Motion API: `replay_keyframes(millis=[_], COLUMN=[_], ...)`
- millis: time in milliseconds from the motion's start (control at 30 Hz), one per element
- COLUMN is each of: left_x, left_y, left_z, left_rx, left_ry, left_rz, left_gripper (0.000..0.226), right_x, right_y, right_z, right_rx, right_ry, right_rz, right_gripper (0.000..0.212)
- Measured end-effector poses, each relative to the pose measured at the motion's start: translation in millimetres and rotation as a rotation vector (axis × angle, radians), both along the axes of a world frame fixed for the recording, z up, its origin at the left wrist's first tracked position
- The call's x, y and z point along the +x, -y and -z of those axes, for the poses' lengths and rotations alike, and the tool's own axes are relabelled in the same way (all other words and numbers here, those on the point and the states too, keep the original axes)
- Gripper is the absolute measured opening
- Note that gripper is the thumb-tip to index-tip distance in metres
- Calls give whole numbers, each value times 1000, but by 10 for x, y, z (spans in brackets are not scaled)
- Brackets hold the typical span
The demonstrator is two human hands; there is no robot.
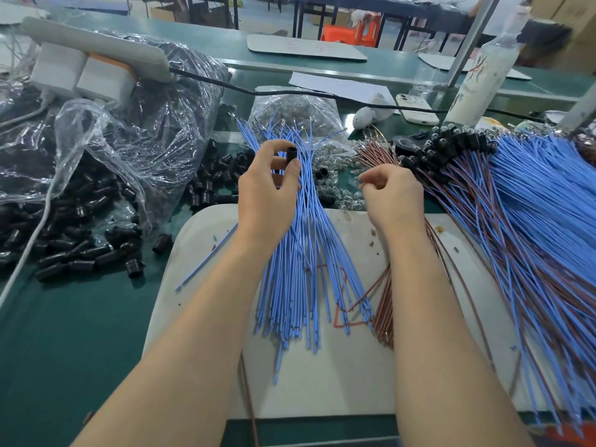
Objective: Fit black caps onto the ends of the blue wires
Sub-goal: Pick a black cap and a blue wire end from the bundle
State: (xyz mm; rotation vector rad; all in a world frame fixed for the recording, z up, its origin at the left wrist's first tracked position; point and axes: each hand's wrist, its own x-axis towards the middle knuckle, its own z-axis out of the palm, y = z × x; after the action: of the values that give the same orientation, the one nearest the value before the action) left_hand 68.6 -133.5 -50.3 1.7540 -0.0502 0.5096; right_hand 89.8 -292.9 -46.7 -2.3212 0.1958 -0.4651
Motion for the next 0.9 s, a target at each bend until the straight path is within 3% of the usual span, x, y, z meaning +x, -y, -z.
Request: replay_keyframes(millis=[167, 300, 400, 633, 833, 900], left_x=[19, 16, 11, 7, 16, 17], left_y=[3, 16, 22, 8, 8, 5], left_z=[14, 20, 16, 3, 11, 11], left_rx=[6, 17, 27, 16, 32, 37], left_ry=[-9, -13, -8, -13, -13, -15], left_rz=[-18, -10, -11, -5, -11, -13], left_gripper=[11, 10, 8, 7, 6, 6], right_x=[18, 30, 20, -36, -43, -37], right_y=[-6, -66, -114, 24, 96, 73], right_z=[33, 54, 60, -70, -87, -68], right_rx=[-130, -192, -224, -21, -62, -109], right_ry=[-186, -89, -155, 28, -214, -330], right_rz=[-12, -23, -82, 102, 20, -57], right_gripper=[23, 27, 26, 24, 9, 21])
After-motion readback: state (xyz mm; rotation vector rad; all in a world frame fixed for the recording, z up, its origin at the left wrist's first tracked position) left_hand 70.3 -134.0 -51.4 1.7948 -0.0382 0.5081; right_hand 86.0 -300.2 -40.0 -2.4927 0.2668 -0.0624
